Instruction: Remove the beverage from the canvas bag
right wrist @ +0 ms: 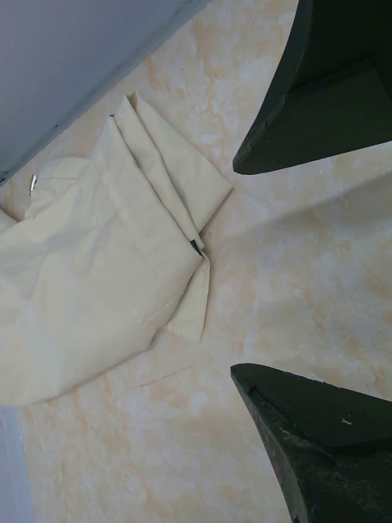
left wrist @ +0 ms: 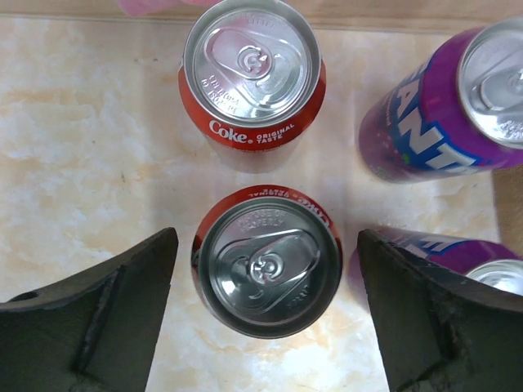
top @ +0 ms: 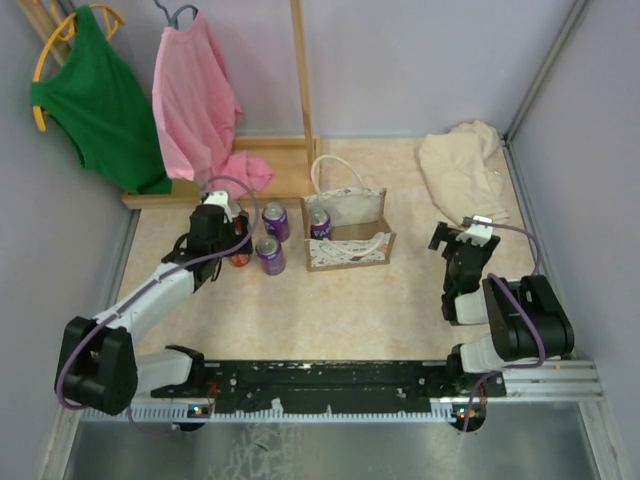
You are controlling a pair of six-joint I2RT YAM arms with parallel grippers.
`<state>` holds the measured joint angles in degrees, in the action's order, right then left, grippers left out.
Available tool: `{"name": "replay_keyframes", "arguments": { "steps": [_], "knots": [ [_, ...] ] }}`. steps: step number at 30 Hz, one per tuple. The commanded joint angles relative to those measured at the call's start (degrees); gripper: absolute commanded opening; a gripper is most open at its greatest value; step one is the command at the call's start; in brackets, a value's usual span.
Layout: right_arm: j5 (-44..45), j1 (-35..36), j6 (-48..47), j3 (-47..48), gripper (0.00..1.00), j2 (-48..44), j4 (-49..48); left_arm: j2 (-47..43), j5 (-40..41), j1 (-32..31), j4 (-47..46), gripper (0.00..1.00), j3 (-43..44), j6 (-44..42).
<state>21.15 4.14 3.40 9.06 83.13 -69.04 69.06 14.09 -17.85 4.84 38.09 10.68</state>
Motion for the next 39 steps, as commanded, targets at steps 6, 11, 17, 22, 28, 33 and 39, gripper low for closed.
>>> {"name": "replay_keyframes", "arguments": {
  "steps": [6, 11, 17, 22, 28, 33, 39],
  "knots": [
    [0.99, 0.51, -0.6, 0.78, 0.99, 0.1, -2.43, -2.24, 2.04, 0.36, 1.06, 1.0, 3.37, 1.53],
    [0.95, 0.52, -0.64, 0.78, 0.99, 0.1, -2.42, -5.29, 0.74, 0.36, 4.39, 1.0, 6.95, 0.05],
    [1.0, 0.56, -0.64, 0.78, 0.99, 0.11, -2.43, -9.41, -7.12, 0.2, 5.3, 1.0, 13.2, -2.79],
    [1.0, 0.51, -0.64, 0.78, 0.99, 0.14, -2.42, -7.36, -20.07, -1.62, 5.75, 1.0, 18.9, -7.0],
    [1.0, 0.52, -0.63, 0.77, 0.99, 0.1, -2.49, 2.22, -21.57, -12.24, 6.99, 0.92, 26.61, -12.79],
    [0.96, 0.49, -0.61, 0.78, 0.99, 0.1, -2.45, 13.02, -26.75, -17.99, 11.27, 0.56, 37.97, -15.7],
    [0.96, 0.47, -0.64, 0.78, 0.99, 0.11, -2.43, 23.04, -29.31, -21.26, 16.83, 0.2, 48.93, -17.34]
  ]
}}
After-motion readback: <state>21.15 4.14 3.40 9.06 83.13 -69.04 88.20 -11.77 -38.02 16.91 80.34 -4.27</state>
